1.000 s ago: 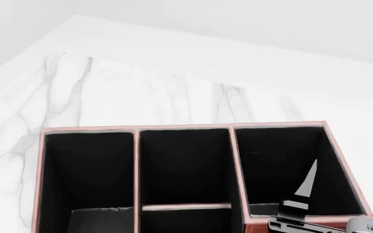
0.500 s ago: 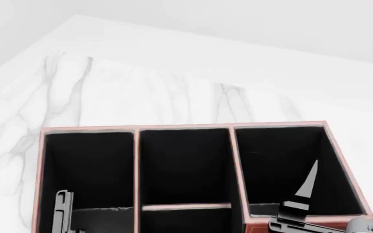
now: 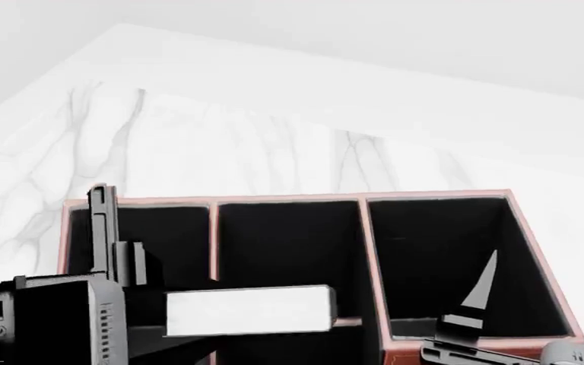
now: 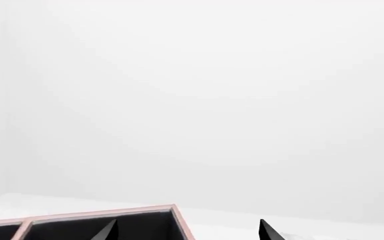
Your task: Pick up the book and place it in the front compartment of the caddy.
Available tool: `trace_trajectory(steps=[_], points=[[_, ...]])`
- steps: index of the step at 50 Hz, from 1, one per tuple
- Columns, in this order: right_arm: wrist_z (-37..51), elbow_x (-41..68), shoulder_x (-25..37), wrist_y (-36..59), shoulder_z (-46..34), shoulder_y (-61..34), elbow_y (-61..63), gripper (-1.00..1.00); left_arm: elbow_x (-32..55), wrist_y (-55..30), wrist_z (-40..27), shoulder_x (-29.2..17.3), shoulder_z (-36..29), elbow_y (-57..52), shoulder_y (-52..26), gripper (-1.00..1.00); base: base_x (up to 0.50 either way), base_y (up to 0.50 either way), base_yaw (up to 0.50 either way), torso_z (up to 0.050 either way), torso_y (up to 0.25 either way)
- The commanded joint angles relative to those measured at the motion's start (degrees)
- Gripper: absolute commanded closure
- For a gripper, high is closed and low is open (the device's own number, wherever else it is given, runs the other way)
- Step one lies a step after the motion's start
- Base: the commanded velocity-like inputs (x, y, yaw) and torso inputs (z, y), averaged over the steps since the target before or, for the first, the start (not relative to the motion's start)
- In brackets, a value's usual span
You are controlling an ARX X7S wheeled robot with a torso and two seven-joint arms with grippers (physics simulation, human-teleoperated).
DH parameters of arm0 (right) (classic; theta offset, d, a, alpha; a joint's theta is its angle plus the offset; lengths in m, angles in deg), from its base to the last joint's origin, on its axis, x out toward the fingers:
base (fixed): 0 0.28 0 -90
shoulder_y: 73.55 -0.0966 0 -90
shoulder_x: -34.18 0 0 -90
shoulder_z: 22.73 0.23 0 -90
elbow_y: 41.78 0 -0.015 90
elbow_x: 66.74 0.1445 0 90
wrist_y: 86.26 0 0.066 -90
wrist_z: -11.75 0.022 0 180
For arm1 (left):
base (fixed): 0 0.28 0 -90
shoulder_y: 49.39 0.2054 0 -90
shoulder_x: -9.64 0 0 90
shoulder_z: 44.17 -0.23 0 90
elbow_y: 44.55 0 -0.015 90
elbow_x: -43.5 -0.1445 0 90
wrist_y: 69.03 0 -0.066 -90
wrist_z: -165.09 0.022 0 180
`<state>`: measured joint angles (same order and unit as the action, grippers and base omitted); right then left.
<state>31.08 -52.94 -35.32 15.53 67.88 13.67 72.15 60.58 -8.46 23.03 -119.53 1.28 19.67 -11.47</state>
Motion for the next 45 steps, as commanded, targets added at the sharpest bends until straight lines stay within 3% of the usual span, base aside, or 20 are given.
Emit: trace_trajectory(steps=[1,22,45], points=[[0.1,0.1,0.2,0.2,-0.2,-0.2,0.0,-1.0,-5.1,8.7,-1.6,3.0,-0.1,7.7,-2.3,1.0,0.0,0.0,0.0,0.0,0.0],[0.3,0.5,0.5,-0.5,0.1,0.2,-0.6,-1.0,-9.3,17.8,-2.9,7.4,-1.5,18.7,-3.6,1.0,0.0,0.0,0.0,0.0,0.001],[0.6,0.8,0.6,-1.5,0.4,0.5,-1.9,-1.0,-5.8,18.3,1.3,13.0,-3.0,30.6,-5.5,1.0,0.0,0.0,0.0,0.001,0.001]])
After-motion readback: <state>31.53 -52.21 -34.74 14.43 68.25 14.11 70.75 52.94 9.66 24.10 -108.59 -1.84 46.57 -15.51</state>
